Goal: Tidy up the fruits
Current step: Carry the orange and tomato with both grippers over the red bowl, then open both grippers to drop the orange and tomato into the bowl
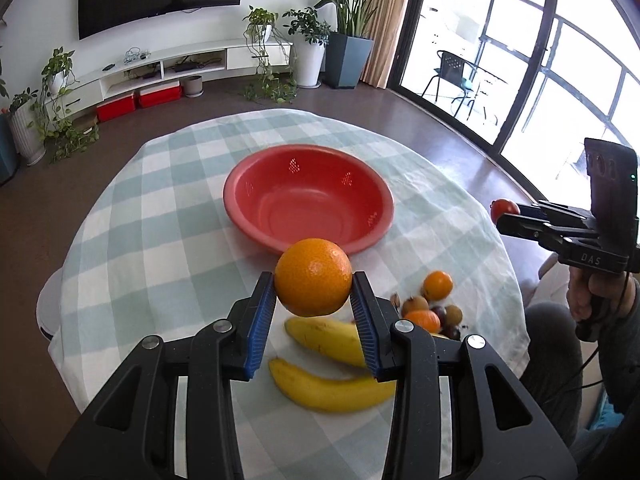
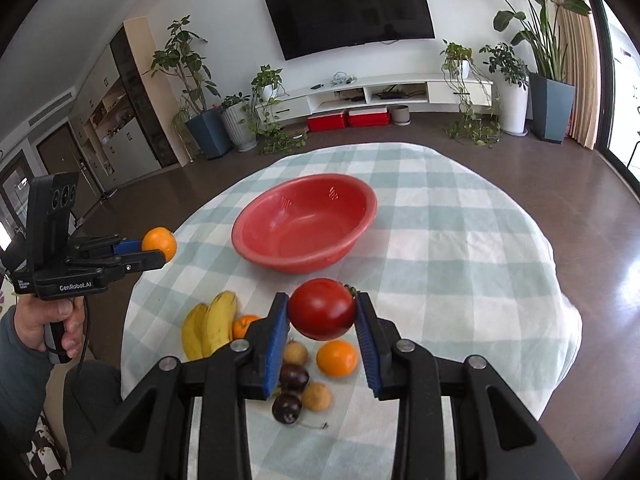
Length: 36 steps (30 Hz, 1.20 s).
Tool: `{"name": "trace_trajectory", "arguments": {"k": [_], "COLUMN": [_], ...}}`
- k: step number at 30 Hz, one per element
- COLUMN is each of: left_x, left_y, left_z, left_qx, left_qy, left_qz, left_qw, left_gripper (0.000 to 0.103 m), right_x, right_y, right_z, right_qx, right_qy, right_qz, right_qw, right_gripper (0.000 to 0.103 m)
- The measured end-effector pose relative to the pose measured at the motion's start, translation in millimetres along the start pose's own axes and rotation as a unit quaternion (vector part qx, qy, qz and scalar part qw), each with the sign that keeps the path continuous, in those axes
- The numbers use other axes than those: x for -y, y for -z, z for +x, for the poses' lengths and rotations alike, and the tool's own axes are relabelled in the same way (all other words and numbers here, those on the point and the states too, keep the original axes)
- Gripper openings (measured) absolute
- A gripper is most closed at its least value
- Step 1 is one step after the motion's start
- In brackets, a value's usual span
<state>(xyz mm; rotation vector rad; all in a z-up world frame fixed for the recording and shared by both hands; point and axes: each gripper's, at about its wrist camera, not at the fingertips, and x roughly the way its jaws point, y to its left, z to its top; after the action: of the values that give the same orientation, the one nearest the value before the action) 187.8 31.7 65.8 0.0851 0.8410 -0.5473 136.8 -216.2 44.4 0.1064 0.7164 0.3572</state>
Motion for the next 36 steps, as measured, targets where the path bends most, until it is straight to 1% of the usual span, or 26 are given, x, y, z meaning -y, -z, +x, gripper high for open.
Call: {"name": "trace_trajectory", "arguments": {"k": [2,4,7,10,13,16,19,23,30,33,36], "left_x": [-3.4,-6.0,-5.0,-5.2,-11.2,-16.4,-17.9,-18.2,-19.4,-17.2,-17.6], "left_y": [-22.5,-40.9,-60.2,-71.0,-73.2,-70.8,-70.1,-64.0,-56.8,-55.6,-56.1], "left_z": [14.8,31.0,60.1,89.4,117.9,142.0,158.4,176.7,195.8,199.4,199.6], "left_qx": [-0.008,-0.016,-0.037,-0.054,-0.073,-0.089,-0.096,-0.108,-0.118,-0.118,-0.118], "left_qy": [-0.003,-0.004,-0.012,-0.019,-0.028,-0.047,-0.053,-0.050,-0.045,-0.058,-0.057], "left_qz": [0.008,0.010,0.025,0.031,0.030,0.033,0.038,0.049,0.055,0.068,0.069], "left_qw": [0.9999,0.9998,0.9989,0.9978,0.9965,0.9944,0.9932,0.9917,0.9904,0.9890,0.9889], "left_gripper": [0.036,0.036,0.036,0.036,0.036,0.036,0.036,0.036,0.037,0.036,0.037], "right_x": [-1.0,-3.0,-8.8,-13.8,-12.9,-11.7,-12.2,-10.0,-9.7,-10.2,-8.2], "right_y": [-16.9,-31.2,-50.3,-64.2,-71.6,-74.6,-73.4,-71.0,-66.7,-66.3,-67.8], "right_z": [12.5,30.7,58.4,85.2,111.4,134.0,153.8,176.1,197.6,200.7,202.0], "right_qx": [0.001,-0.009,-0.024,-0.041,-0.060,-0.081,-0.100,-0.124,-0.147,-0.146,-0.147], "right_qy": [-0.012,-0.016,-0.015,-0.012,-0.006,0.003,0.014,0.033,0.046,0.054,0.055], "right_qz": [-0.010,-0.020,-0.042,-0.061,-0.068,-0.078,-0.093,-0.104,-0.120,-0.126,-0.121], "right_qw": [1.000,1.000,0.999,0.997,0.996,0.994,0.990,0.986,0.981,0.980,0.980], "right_gripper": [0.036,0.036,0.036,0.036,0.036,0.036,0.036,0.036,0.036,0.036,0.036]}}
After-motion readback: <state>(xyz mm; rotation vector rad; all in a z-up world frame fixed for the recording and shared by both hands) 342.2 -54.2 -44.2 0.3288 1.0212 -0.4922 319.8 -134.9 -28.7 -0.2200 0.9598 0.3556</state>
